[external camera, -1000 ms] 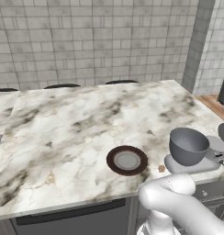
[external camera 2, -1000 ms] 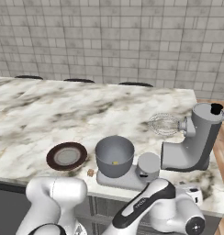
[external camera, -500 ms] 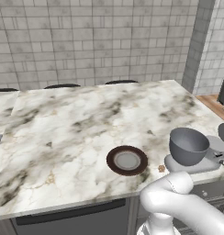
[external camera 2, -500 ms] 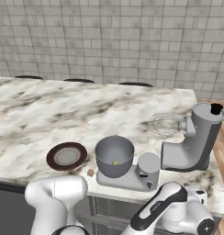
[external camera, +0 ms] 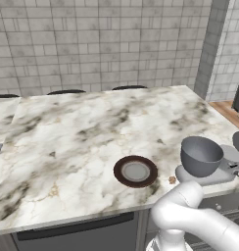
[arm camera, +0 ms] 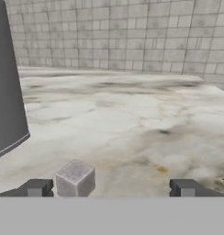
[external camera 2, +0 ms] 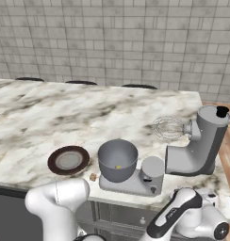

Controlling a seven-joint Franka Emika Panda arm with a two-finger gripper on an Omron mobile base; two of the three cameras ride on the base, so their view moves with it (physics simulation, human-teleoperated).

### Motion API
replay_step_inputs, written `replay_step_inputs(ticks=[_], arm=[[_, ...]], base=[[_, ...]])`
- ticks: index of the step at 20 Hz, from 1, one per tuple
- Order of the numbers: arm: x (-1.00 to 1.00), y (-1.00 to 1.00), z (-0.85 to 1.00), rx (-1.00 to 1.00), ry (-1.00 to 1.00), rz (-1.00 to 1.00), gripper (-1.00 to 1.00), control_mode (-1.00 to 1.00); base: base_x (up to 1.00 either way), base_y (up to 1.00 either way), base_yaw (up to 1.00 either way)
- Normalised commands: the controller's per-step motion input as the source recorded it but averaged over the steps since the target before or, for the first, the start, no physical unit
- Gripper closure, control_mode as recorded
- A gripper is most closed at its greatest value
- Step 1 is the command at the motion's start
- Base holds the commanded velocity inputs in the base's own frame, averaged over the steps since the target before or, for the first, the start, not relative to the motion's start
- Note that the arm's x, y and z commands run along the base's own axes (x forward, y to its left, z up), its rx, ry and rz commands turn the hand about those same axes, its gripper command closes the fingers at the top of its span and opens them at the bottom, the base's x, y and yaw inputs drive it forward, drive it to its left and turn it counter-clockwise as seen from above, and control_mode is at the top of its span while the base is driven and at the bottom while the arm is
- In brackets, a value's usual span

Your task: Add butter and sugar cubes to the stand mixer bowl and then turn on the stand mixer to begin making frosting.

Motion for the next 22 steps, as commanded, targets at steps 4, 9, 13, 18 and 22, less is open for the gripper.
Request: replay_step_inputs(ticks=[4, 9, 13, 18, 22], arm=[[0.07, -0.03, -0.25, 0.00, -0.03, 0.03, -1.00, -1.00], [-0.09, 0.03, -0.26, 0.00, -0.08, 0.05, -1.00, -1.00], [-0.02, 0.11, -0.22, 0.00, -0.06, 0.04, -1.00, -1.00], [0.00, 0.06, -0.20, 0.00, -0.02, 0.03, -1.00, -1.00], [-0.03, 0.06, -0.26, 0.00, 0.00, 0.05, -1.00, -1.00]], base=[[0.00, 0.00, 0.00], [0.00, 0.00, 0.00], [0.00, 0.00, 0.00], [0.00, 0.00, 0.00], [0.00, 0.00, 0.00]])
